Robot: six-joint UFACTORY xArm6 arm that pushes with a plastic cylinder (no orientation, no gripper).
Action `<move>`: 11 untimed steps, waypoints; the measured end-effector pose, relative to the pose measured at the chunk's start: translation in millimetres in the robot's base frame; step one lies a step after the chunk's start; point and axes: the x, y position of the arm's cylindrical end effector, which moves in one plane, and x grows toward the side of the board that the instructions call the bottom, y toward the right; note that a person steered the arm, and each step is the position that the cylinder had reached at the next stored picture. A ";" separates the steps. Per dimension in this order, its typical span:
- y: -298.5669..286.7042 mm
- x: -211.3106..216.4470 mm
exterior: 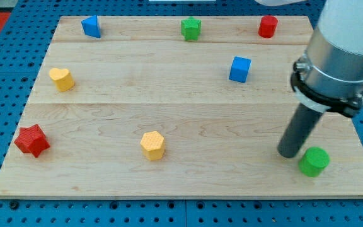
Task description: Move the blue cube towards the right center of the board
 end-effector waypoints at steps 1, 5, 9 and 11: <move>-51.1 -45.5; -67.5 -200.4; -36.3 -142.8; 12.4 -142.5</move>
